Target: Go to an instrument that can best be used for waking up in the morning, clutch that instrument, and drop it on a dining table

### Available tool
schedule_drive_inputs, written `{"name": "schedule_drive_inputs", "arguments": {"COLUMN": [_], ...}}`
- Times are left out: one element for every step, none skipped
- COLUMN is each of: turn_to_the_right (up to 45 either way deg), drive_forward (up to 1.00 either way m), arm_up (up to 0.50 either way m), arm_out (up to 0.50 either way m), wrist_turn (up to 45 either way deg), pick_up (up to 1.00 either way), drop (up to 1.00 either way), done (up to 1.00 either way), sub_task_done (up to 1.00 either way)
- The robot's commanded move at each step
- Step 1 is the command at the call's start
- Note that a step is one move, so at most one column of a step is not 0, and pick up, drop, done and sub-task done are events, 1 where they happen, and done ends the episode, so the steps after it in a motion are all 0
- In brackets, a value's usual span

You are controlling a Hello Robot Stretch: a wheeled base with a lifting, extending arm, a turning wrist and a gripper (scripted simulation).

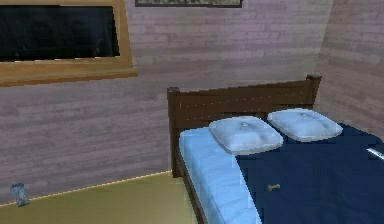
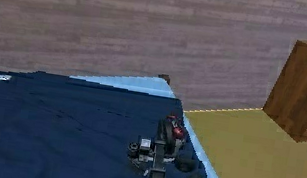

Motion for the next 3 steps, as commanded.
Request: {"name": "schedule_drive_inputs", "arguments": {"turn_to_the_right": [0.0,0.0,0.0], "drive_forward": [0.00,0.00,0.00], "arm_up": [0.36,0.00,0.00], "arm_out": [0.00,0.00,0.00], "wrist_turn": [0.0,-45.0,-45.0], "pick_up": [0.00,0.00,0.00], "drop": [0.00,0.00,0.00], "done": [0.00,0.00,0.00], "sub_task_done": [0.00,0.00,0.00]}}
